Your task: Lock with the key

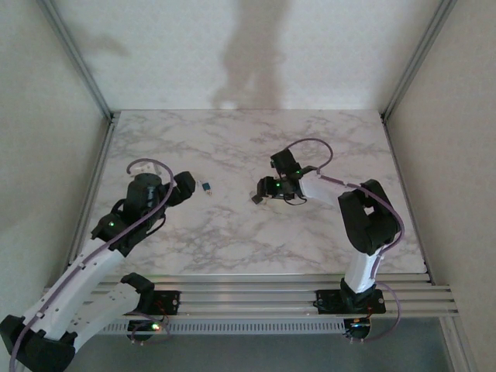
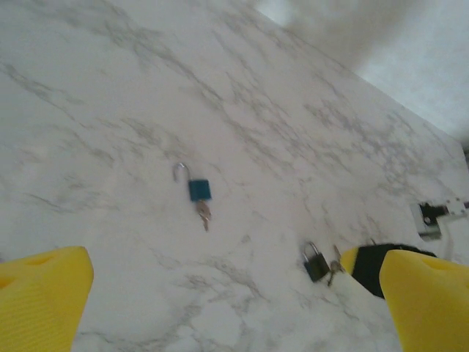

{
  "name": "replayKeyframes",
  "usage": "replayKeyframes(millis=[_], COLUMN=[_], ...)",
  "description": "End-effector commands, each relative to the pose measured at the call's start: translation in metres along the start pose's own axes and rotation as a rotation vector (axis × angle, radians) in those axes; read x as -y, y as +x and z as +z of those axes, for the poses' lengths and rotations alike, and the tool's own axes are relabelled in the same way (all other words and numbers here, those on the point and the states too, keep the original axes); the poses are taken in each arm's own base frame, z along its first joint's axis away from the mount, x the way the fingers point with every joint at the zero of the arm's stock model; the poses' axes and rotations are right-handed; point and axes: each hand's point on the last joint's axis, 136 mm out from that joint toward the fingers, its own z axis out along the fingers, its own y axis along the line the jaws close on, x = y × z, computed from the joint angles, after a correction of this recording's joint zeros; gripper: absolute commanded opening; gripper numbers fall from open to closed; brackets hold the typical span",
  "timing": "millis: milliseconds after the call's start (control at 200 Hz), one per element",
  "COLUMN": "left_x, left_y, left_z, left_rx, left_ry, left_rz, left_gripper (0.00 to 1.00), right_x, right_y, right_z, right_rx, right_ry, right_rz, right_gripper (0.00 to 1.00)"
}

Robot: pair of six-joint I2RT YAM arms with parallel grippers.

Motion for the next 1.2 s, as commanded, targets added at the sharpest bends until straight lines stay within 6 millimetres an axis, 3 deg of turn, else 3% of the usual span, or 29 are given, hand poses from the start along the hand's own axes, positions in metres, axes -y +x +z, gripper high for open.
replayKeyframes(millis=[0,135,225,350,476,696,1196], left_x=[-0.015,-0.028,-0.035,-0.038,-0.044,-0.05,-0.054], left_y=[-0.031,-0.036,-0.033,-0.033,-0.034,-0.037,-0.039], left_z=[-0.023,-0.028,-0.027,-0.027,-0.027,-0.03,-0.03], left_rx=[0.11,0.144,0.158,0.16,0.169,0.19,0.199], left_ry=[-0.086,-0.136,-0.145,-0.139,-0.145,-0.163,-0.168], left_rz=[0.042,0.049,0.039,0.02,0.011,0.001,-0.009], left_gripper=[0.99,1.0,1.0,1.0,0.99,0.99,1.0], right_x=[-0.01,-0.028,-0.054,-0.098,-0.122,-0.137,-0.166], right_y=[-0.005,-0.009,-0.007,0.005,0.009,0.009,-0.007], right_z=[-0.018,-0.025,-0.028,-0.019,-0.004,0.03,0.08], right_rx=[0.015,0.025,0.02,-0.028,-0.06,-0.113,-0.09], right_ry=[0.055,0.014,0.004,-0.023,-0.014,0.043,0.065], right_rz=[-0.091,-0.103,-0.188,-0.314,-0.377,-0.413,-0.436], right_gripper=[0.62,0.63,0.65,0.67,0.68,0.67,0.65])
